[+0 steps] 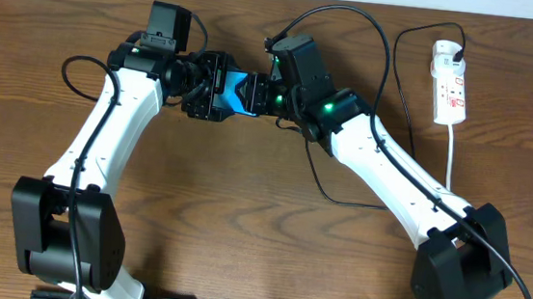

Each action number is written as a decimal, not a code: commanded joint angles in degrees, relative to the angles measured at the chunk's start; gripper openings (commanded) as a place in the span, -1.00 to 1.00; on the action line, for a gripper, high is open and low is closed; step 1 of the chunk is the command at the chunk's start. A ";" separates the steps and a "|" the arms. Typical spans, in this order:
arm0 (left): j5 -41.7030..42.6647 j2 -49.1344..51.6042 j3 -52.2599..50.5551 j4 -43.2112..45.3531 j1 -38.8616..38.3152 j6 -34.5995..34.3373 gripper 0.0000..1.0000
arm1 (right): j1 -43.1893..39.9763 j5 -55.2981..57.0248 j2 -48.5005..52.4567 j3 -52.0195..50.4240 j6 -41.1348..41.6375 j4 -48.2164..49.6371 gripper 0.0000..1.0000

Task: Plug charger to phone and switch on socket
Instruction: 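Grip the phone's side edge with the right gripper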

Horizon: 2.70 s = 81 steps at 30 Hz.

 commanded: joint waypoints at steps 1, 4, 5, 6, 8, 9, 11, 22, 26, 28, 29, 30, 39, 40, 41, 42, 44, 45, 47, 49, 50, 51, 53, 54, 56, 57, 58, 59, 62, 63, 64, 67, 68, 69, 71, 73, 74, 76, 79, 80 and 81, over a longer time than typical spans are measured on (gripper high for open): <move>2.23 -1.29 0.20 0.00 0.20 -0.28 -0.85 | 0.72 0.63 0.57 0.66 0.59 0.57 -0.23; 2.23 -1.29 0.20 -0.02 0.20 -0.26 -0.85 | 0.76 0.63 0.57 0.66 0.59 0.61 -0.31; 2.23 -1.29 0.20 -0.02 0.20 -0.26 -0.86 | 0.76 0.63 0.57 0.66 0.59 0.57 -0.33; 2.23 -1.29 0.20 -0.02 0.20 -0.26 -0.85 | 0.79 0.63 0.57 0.66 0.59 0.55 -0.35; 2.23 -1.29 0.20 -0.02 0.20 -0.26 -0.85 | 0.79 0.61 0.57 0.66 0.59 0.57 -0.40; 2.23 -1.29 0.20 -0.02 0.20 -0.28 -0.85 | 0.79 0.61 0.57 0.66 0.59 0.57 -0.42; 2.21 -1.29 0.20 -0.02 0.20 -0.28 -0.85 | 0.76 0.63 0.57 0.66 0.59 0.57 -0.42; 2.23 -1.29 0.20 -0.02 0.20 -0.28 -0.86 | 1.09 0.61 0.57 0.66 0.59 0.57 -0.44; 2.23 -1.29 0.20 -0.02 0.20 -0.26 -0.85 | 1.09 0.63 0.57 0.66 0.57 0.57 -0.56; 2.23 -1.29 0.20 -0.02 0.20 -0.26 -0.85 | 1.09 0.63 0.55 0.66 0.57 0.57 -0.59; 2.23 -1.29 0.20 -0.02 0.20 -0.26 -0.85 | 1.09 0.61 0.57 0.66 0.57 0.57 -0.60; 2.23 -1.29 0.20 -0.02 0.20 -0.26 -0.85 | 1.09 0.63 0.57 0.66 0.57 0.57 -0.63; 2.21 -1.29 0.20 -0.02 0.20 -0.26 -0.85 | 1.09 0.63 0.57 0.66 0.57 0.57 -0.63; 2.21 -1.29 0.20 -0.02 0.20 0.04 -0.85 | 1.07 0.66 0.57 0.66 0.37 0.59 -0.60; 2.21 -1.29 0.20 -0.02 0.20 0.39 -0.85 | 1.07 0.68 0.57 0.66 0.35 0.59 -0.58; 2.19 -1.29 0.20 -0.07 0.20 0.39 -0.86 | 1.05 0.68 0.57 0.66 0.35 0.59 -0.56; 2.21 -1.29 0.20 -0.20 0.20 0.37 -0.85 | 0.85 0.68 0.57 0.66 0.35 0.59 -0.54; 2.21 -1.29 0.20 -0.20 0.20 0.37 -0.85 | 0.70 0.68 0.57 0.66 0.37 0.59 -0.54; 2.21 -1.29 0.20 -0.20 0.20 0.37 -0.85 | 0.42 0.66 0.55 0.66 0.35 0.59 -0.54; 2.21 -1.29 0.20 -0.22 0.20 0.37 -0.86 | 0.20 0.63 0.55 0.66 0.35 0.61 -0.54; 2.21 -1.29 0.20 -0.22 0.20 0.37 -0.85 | 0.15 0.63 0.55 0.66 0.35 0.59 -0.54; 2.21 -1.29 0.20 -0.22 0.20 0.37 -0.85 | 0.15 0.63 0.55 0.66 0.35 0.59 -0.53; 2.21 -1.29 0.20 -0.22 0.20 0.37 -0.85 | 0.17 0.63 0.55 0.66 0.35 0.57 -0.54; 2.21 -1.29 0.20 -0.22 0.20 0.37 -0.85 | 0.17 0.61 0.55 0.66 0.35 0.57 -0.54; 2.21 -1.29 0.20 -0.20 0.20 0.37 -0.85 | 0.24 0.59 0.55 0.66 0.35 0.50 -0.55; 2.21 -1.29 0.20 -0.22 0.20 0.37 -0.85 | 0.28 0.61 0.55 0.66 0.37 0.39 -0.56; 2.21 -1.29 0.20 -0.22 0.20 0.37 -0.85 | 0.33 0.61 0.55 0.66 0.35 0.39 -0.56; 2.21 -1.29 0.20 -0.20 0.20 0.37 -0.85 | 0.33 0.59 0.55 0.66 0.37 0.37 -0.56; 2.21 -1.29 0.20 -0.20 0.20 0.37 -0.85 | 0.33 0.57 0.55 0.66 0.37 0.37 -0.57; 2.21 -1.29 0.20 -0.20 0.20 0.37 -0.85 | 0.33 0.59 0.55 0.66 0.37 0.37 -0.57; 2.21 -1.29 0.20 -0.20 0.20 0.37 -0.85 | 0.33 0.59 0.55 0.66 0.37 0.37 -0.58; 2.21 -1.29 0.20 -0.20 0.20 0.37 -0.85 | 0.33 0.59 0.55 0.66 0.37 0.37 -0.60; 2.21 -1.29 0.20 -0.20 0.20 0.37 -0.85 | 0.33 0.59 0.55 0.66 0.37 0.37 -0.61; 2.21 -1.29 0.20 -0.20 0.20 0.37 -0.86 | 0.33 0.59 0.55 0.66 0.37 0.37 -0.64; 2.21 -1.29 0.20 -0.20 0.20 0.35 -0.85 | 0.33 0.59 0.55 0.66 0.37 0.37 -0.71; 2.21 -1.29 0.20 -0.20 0.20 0.37 -0.85 | 0.33 0.59 0.55 0.66 0.37 0.37 -0.73; 2.21 -1.29 0.20 -0.20 0.20 0.37 -0.85 | 0.33 0.57 0.55 0.66 0.37 0.37 -0.74; 2.21 -1.29 0.20 -0.20 0.20 0.35 -0.85 | 0.33 0.59 0.55 0.66 0.37 0.37 -0.75; 2.21 -1.29 0.20 -0.20 0.20 0.35 -0.85 | 0.33 0.59 0.55 0.66 0.37 0.39 -0.82; 2.21 -1.29 0.20 -0.20 0.20 0.35 -0.85 | 0.33 0.59 0.55 0.66 0.37 0.37 -0.86; 2.21 -1.29 0.20 -0.20 0.20 0.35 -0.85 | 0.33 0.59 0.55 0.66 0.37 0.37 -0.89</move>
